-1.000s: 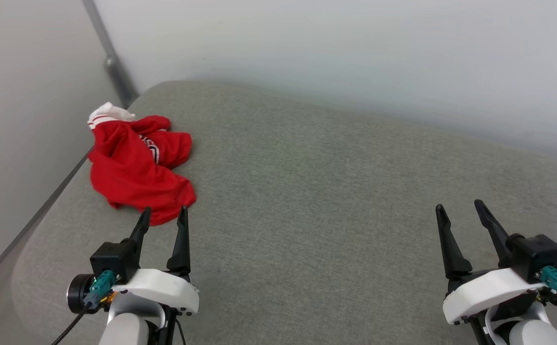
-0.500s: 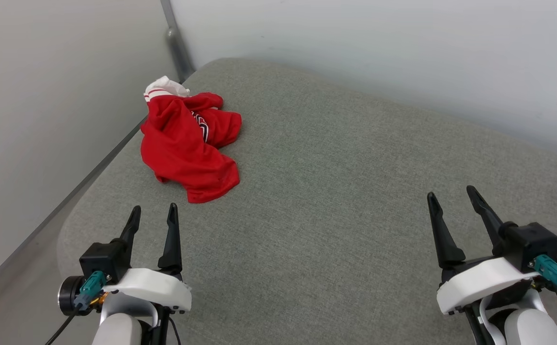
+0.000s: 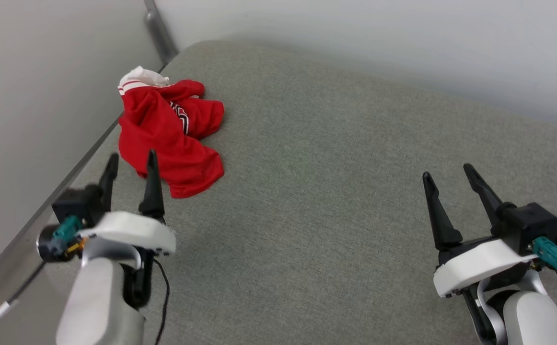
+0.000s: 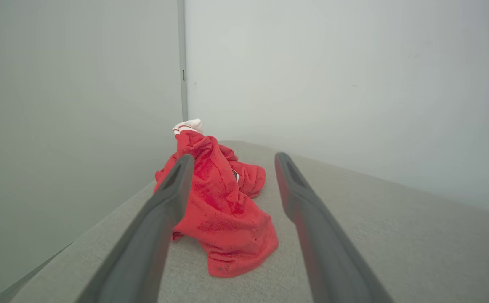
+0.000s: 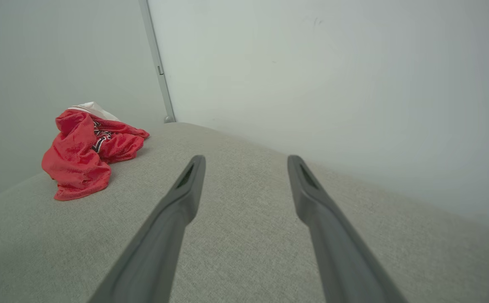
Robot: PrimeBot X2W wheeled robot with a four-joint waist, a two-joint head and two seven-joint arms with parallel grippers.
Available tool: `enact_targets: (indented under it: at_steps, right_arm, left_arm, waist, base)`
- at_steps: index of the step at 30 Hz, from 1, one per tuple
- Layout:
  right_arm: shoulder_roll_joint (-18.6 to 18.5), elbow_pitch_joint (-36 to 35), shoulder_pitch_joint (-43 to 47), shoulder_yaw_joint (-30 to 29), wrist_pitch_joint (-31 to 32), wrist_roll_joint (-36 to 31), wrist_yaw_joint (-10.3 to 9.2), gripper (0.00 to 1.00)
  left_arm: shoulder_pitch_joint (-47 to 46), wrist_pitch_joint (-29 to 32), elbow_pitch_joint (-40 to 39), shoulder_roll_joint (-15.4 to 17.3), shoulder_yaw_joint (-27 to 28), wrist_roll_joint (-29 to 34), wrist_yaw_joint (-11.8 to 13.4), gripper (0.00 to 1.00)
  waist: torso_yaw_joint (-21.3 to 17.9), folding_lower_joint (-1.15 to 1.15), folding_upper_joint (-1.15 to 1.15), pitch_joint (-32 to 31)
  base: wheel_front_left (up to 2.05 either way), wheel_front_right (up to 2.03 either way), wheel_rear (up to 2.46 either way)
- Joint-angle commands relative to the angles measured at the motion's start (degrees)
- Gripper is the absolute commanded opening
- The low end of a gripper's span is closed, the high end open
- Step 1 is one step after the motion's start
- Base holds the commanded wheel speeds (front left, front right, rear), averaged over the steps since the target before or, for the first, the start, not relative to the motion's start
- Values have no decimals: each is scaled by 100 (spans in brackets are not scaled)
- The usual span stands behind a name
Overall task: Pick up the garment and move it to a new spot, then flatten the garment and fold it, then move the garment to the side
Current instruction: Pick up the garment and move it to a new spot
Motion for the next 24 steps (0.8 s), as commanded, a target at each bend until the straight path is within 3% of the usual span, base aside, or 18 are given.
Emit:
enact_targets:
  at_steps: [1, 7, 11, 17, 24]
  right_arm:
    - [4, -51, -145, -4, 48, -71, -2, 100]
    - [3, -158, -476, 77, 147, -174, -2, 100]
    - [2, -181, -703, 130, 146, -161, -2, 100]
    - [2, -78, -1018, 210, 43, -202, -2, 100]
    - [2, 88, -1268, 317, -101, -143, -2, 100]
  left_arm:
    - [-421, 102, 123, 149, 11, -26, -16, 100]
    - [-1660, 797, 676, 645, 139, -274, -100, 100]
    - [-2343, 1621, 1148, 1138, 171, -428, -160, 100]
    - [-2955, 3023, 1957, 1932, 108, -743, -238, 100]
    - [-3258, 4409, 2740, 2413, 89, -1253, -249, 100]
  waist:
    - [-157, 0, 0, 229]
    - [-537, 0, 0, 777]
    - [-828, 0, 0, 1163]
    - [-1190, 0, 0, 1650]
    - [-1442, 0, 0, 2045]
  base:
    - [0, 0, 0]
    - [0, 0, 0]
    - [0, 0, 0]
    - [0, 0, 0]
    - [0, 0, 0]
